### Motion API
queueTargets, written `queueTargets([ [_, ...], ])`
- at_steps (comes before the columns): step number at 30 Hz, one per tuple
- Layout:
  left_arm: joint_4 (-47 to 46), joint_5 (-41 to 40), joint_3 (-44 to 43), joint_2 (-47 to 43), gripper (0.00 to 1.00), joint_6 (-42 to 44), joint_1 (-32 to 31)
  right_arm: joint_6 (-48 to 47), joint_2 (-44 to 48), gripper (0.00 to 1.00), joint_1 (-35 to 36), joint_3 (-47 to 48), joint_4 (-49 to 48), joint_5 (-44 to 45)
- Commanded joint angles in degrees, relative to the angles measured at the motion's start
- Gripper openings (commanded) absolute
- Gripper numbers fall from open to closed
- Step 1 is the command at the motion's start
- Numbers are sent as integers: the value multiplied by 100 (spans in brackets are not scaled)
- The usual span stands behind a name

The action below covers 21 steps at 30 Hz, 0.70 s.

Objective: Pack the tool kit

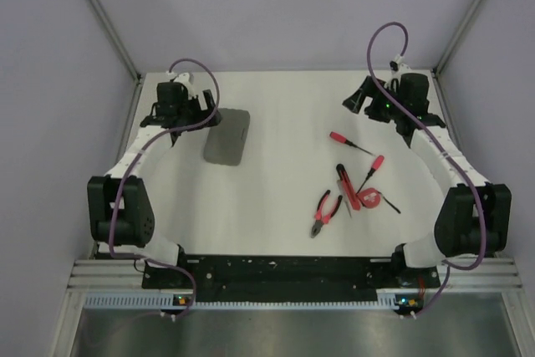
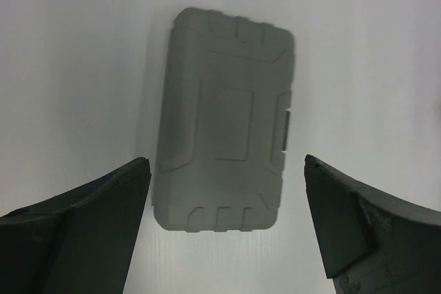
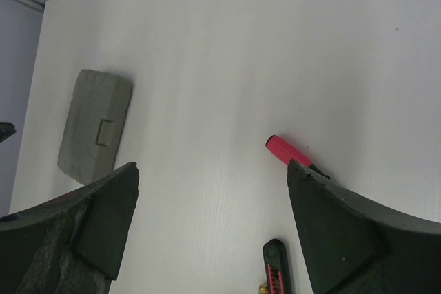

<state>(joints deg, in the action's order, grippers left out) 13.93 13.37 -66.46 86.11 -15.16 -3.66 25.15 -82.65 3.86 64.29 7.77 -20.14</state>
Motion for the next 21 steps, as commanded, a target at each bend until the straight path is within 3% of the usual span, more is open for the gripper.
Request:
queueTargets([
  [1,241,-712,-569,590,96,-338,304,-54,-207,87,220,382,-294,-482],
  [9,-189,-265,-561,1496,94,-470,638,-1,-690,87,370,602,-267,-894],
  [14,-724,1254,-430,2023,87,-531,639,-106,-805,87,502,611,-180,-1071],
  [21,-1086,1774,-438,2490,84,-796,630,-168,-963,87,686,584,-135,-1080],
])
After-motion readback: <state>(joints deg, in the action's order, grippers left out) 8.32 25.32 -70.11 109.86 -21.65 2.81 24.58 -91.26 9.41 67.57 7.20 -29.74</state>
